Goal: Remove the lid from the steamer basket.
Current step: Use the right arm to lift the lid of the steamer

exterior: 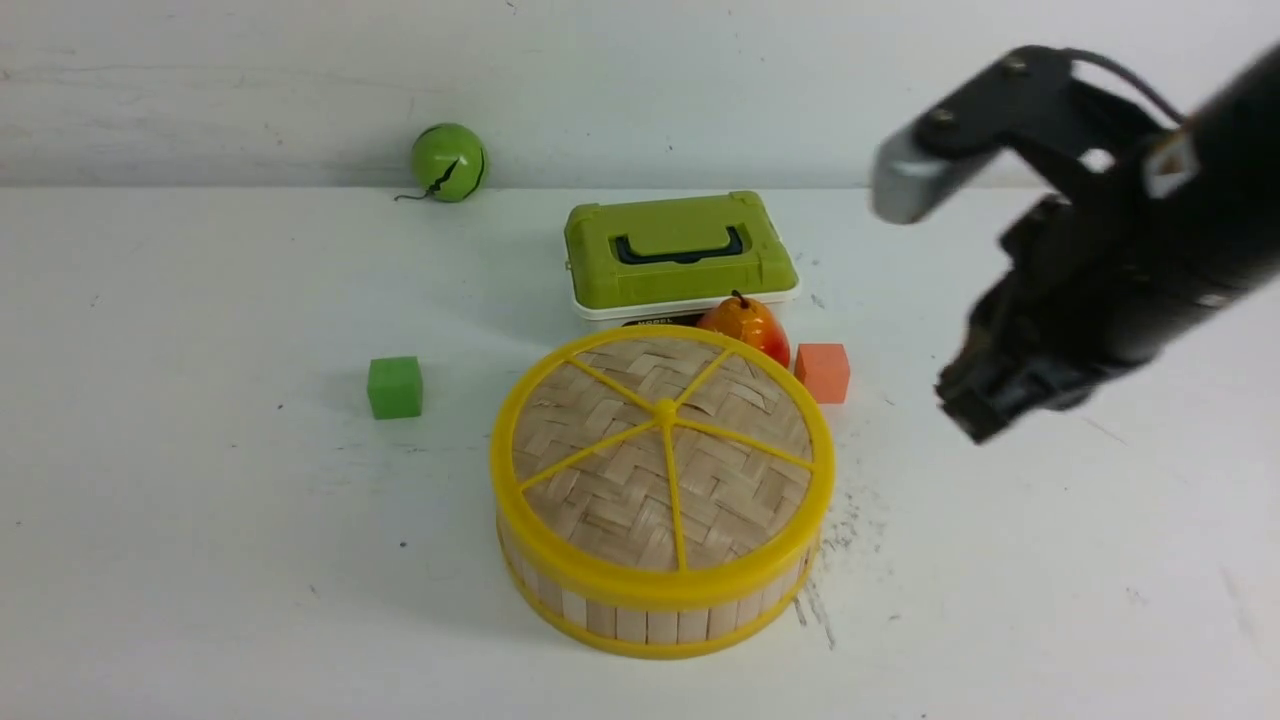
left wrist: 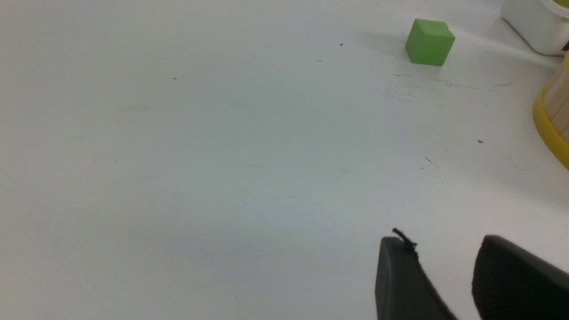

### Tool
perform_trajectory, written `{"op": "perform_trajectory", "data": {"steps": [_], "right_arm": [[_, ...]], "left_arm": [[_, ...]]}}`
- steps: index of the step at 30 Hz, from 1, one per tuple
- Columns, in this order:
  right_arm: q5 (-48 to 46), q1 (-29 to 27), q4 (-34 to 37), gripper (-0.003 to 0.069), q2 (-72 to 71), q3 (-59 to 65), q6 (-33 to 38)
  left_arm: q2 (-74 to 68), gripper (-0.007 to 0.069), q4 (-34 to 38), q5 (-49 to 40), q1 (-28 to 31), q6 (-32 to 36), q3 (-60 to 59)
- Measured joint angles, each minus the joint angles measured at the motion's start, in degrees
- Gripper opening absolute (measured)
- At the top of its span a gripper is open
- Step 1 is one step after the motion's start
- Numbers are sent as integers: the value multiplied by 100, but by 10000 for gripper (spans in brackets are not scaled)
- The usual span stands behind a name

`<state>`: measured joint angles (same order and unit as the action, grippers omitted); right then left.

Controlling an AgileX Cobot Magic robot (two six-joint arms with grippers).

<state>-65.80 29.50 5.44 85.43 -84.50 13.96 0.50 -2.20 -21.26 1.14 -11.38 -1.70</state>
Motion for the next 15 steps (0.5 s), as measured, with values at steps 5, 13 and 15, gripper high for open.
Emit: {"op": "perform_trajectory", "data": {"steps": [5,13,15], "right_arm": [[-182,143,294,142,1262,-1283,-141],[-322,411,453,360,2733,-2737,-141],[-378,590,332,375,3156,-3057,-141]], "left_arm": [[0,239,0,0,0,0,0],[0,239,0,0,0,0,0],[0,239,0,0,0,0,0]]}}
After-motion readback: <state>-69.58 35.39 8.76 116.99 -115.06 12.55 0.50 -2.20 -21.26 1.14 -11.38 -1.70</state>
